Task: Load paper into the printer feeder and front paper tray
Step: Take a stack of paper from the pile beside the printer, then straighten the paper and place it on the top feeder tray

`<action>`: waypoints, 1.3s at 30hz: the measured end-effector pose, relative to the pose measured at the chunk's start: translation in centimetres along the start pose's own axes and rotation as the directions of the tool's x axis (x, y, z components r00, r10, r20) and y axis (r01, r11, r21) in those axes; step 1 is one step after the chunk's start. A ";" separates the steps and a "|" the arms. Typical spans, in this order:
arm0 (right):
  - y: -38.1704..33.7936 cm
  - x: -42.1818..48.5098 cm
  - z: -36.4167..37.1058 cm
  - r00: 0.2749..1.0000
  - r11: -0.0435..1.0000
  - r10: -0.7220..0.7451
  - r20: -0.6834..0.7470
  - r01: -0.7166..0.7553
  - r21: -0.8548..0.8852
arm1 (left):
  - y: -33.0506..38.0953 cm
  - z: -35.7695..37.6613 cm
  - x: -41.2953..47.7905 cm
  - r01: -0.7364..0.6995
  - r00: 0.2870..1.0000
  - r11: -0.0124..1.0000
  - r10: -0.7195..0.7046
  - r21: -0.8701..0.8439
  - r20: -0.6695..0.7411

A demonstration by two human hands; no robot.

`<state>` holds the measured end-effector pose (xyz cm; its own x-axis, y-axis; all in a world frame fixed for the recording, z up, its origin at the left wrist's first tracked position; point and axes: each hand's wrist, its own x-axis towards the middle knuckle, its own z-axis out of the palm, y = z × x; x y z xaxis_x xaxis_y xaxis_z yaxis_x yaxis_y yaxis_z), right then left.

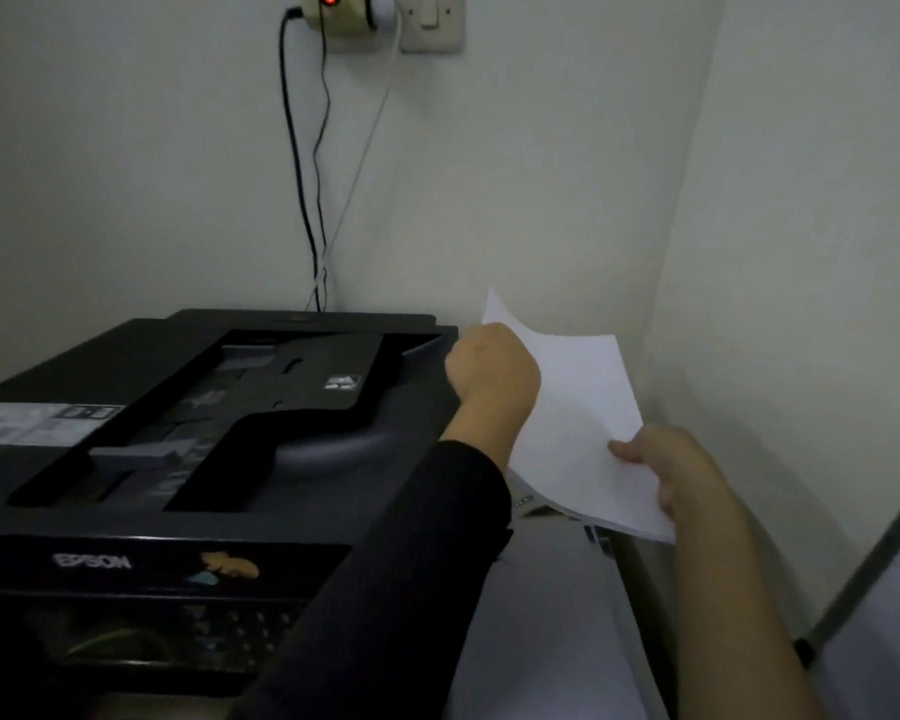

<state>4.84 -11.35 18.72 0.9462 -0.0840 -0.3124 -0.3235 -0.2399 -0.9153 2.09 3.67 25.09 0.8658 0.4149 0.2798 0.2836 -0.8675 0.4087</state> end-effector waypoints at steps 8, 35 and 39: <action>-10.3 -5.2 11.6 0.975 0.952 -0.215 0.050 0.221 -0.212 | -13.4 -7.7 4.3 0.150 0.988 0.987 -0.152 0.052 0.031; -15.5 -10.1 44.3 0.797 0.794 -0.604 -0.001 0.602 0.081 | -41.8 -14.3 12.9 -0.062 0.930 0.788 -0.178 -0.613 -0.323; -15.7 -9.7 44.5 0.779 0.777 -0.626 -0.028 0.627 0.056 | -41.8 -14.4 13.3 -0.015 0.940 0.793 -0.197 -0.609 -0.280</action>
<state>0.82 36.23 24.77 0.9397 0.0578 0.3371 0.3419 -0.1848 -0.9214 -4.21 49.41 24.23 0.6422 0.6374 0.4258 -0.0393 -0.5274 0.8487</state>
